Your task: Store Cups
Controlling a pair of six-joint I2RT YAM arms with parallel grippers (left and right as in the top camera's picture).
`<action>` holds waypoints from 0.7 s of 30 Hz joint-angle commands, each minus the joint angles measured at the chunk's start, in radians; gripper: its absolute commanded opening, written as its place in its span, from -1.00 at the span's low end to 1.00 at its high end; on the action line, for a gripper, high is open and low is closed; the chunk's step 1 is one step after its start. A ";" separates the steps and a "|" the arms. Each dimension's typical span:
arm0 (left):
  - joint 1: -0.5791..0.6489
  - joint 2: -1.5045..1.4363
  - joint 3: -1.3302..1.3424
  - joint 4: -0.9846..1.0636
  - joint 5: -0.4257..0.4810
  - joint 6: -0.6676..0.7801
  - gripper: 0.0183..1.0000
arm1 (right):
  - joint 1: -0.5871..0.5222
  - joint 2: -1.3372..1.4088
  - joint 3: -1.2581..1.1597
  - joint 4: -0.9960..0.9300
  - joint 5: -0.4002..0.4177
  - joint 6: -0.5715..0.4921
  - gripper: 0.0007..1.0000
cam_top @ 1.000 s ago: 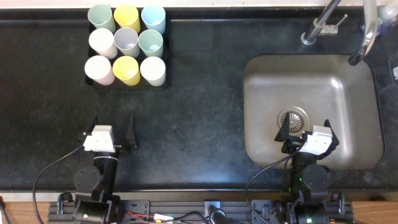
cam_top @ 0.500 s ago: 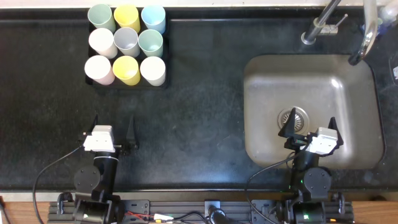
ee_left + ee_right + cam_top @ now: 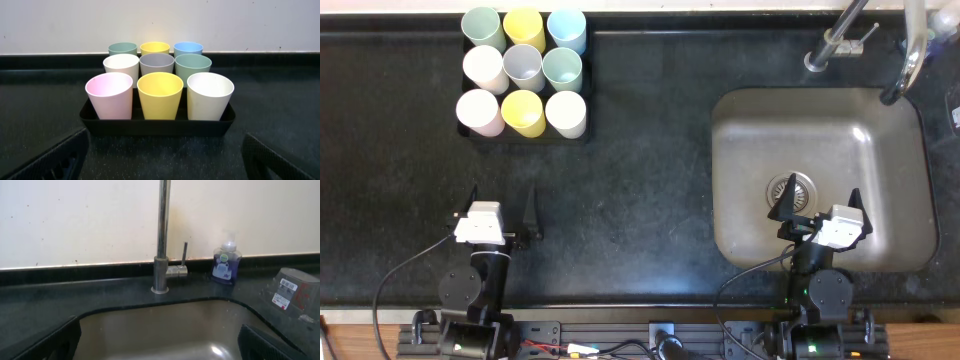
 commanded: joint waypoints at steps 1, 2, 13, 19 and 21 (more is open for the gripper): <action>0.009 -0.008 -0.004 0.002 0.006 -0.003 1.00 | -0.005 -0.009 -0.014 0.011 -0.006 -0.003 1.00; 0.009 -0.008 -0.004 0.002 0.006 -0.003 0.99 | -0.005 -0.009 -0.014 0.011 -0.006 -0.003 1.00; 0.009 -0.008 -0.004 0.004 0.006 -0.003 1.00 | -0.005 -0.009 -0.014 0.010 -0.006 -0.003 1.00; 0.000 -0.008 -0.005 0.009 0.006 -0.003 1.00 | -0.005 -0.009 -0.014 0.011 -0.006 -0.003 1.00; 0.000 -0.008 -0.005 0.009 0.006 -0.003 1.00 | -0.005 -0.009 -0.014 0.010 -0.006 -0.003 0.99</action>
